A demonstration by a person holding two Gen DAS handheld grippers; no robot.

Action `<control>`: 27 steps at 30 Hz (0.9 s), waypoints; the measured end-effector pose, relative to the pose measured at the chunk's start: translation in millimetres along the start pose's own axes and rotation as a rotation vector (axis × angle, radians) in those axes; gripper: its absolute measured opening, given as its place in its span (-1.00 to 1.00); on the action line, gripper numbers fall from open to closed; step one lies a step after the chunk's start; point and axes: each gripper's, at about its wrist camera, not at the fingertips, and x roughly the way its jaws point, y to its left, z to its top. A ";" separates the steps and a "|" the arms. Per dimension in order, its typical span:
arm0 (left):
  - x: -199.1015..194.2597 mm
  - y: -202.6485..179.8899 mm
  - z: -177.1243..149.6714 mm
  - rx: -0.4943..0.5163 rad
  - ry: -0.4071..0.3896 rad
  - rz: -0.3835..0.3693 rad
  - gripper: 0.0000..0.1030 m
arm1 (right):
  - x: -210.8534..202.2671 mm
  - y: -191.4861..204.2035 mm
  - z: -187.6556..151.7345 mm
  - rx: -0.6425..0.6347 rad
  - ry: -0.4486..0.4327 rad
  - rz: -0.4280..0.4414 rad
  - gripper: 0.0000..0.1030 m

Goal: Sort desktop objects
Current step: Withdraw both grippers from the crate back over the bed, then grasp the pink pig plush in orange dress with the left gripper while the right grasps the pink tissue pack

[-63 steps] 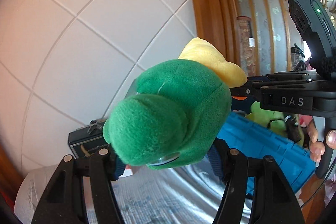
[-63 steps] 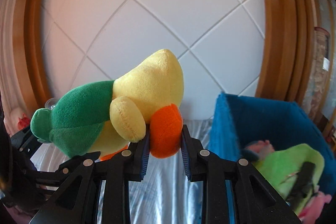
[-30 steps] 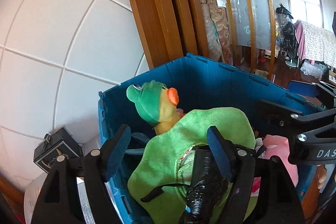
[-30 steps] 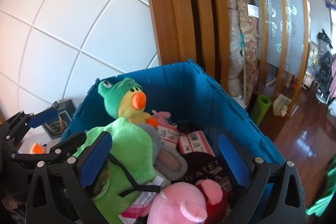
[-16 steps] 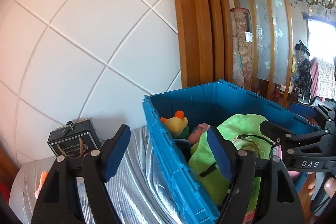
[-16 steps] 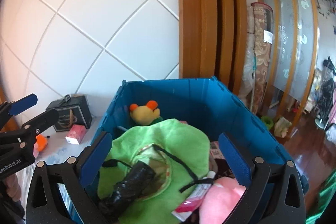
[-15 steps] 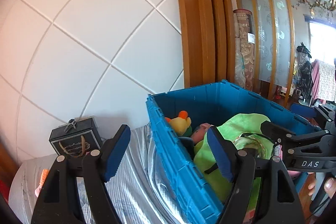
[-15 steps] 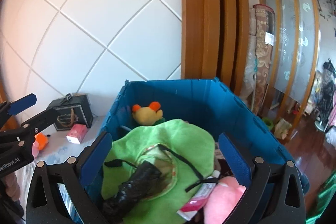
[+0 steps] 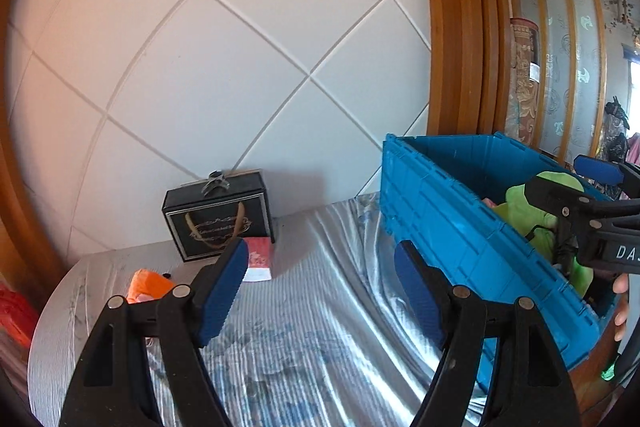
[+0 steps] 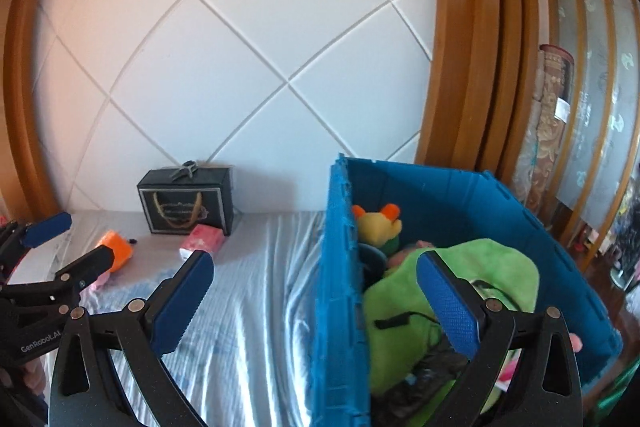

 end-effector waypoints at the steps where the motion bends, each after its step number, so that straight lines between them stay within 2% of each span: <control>1: 0.1 11.8 -5.0 -0.008 0.007 0.008 0.45 | 3.8 13.1 0.9 -0.009 0.006 0.009 1.00; 7: 12.0 80.0 -36.6 -0.076 0.081 0.066 0.45 | 31.1 76.6 0.8 -0.058 0.055 0.077 1.00; 12: 32.5 134.4 -70.9 -0.137 0.165 0.123 0.46 | 66.9 111.3 -4.7 -0.073 0.128 0.125 1.00; 21: 90.3 256.8 -131.6 -0.248 0.353 0.295 0.46 | 163.2 137.0 -24.7 -0.057 0.313 0.154 1.00; 27: 145.7 311.8 -153.8 -0.276 0.453 0.350 0.46 | 239.2 150.2 -41.5 -0.039 0.443 0.143 1.00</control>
